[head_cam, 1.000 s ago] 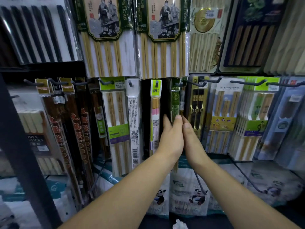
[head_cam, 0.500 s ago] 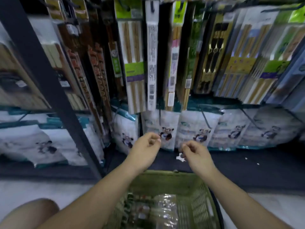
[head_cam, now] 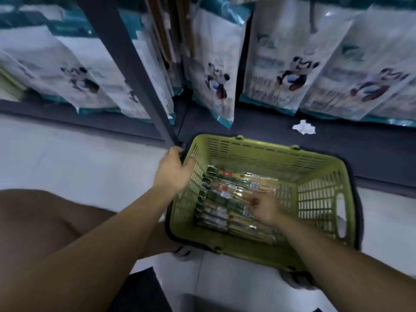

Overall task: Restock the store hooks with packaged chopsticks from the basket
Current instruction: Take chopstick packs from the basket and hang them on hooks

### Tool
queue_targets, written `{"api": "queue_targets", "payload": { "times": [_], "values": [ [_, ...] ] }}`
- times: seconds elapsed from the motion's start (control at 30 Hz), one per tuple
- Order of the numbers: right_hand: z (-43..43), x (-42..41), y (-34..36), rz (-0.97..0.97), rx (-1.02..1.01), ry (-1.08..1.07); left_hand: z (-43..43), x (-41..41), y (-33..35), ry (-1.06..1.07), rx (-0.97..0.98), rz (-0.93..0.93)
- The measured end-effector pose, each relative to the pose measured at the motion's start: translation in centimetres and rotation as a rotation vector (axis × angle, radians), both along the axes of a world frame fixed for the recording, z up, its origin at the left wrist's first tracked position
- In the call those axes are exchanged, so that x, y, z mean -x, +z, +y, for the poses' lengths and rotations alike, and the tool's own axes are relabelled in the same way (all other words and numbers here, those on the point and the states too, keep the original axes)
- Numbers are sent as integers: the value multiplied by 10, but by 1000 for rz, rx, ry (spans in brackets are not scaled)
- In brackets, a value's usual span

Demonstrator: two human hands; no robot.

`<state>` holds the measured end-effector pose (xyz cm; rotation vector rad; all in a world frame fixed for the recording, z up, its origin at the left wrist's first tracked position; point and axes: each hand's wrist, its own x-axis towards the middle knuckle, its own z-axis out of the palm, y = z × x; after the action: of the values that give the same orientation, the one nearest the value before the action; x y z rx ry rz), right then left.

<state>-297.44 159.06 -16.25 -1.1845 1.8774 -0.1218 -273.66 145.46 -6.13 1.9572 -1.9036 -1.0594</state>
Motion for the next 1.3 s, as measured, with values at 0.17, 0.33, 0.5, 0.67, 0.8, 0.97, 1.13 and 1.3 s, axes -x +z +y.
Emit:
{"api": "queue_targets", "payload": {
  "times": [0.17, 0.33, 0.5, 0.67, 0.8, 0.97, 1.13, 1.3],
  "values": [
    [-12, -10, -33, 133, 42, 78, 15, -14, -27, 23, -48, 148],
    [-41, -12, -56, 245, 48, 178, 18, -14, -40, 78, -20, 189],
    [-55, -19, -73, 389, 4, 301, 16, -14, -45, 116, -16, 208],
    [-60, -16, -83, 387, 26, 312, 14, -13, -47, 136, -22, 208],
    [-60, -4, -77, 333, 59, 269, 13, -13, -46, 139, -25, 218],
    [-56, 0, -42, 185, 139, 58, 12, -12, -42, 119, -54, 242],
    [-55, -27, 26, -223, 261, -174, 14, -5, -18, -2, 275, 100],
    [-65, -72, 82, -551, 297, -153, 24, 17, -2, 33, -170, 433]
  ]
}}
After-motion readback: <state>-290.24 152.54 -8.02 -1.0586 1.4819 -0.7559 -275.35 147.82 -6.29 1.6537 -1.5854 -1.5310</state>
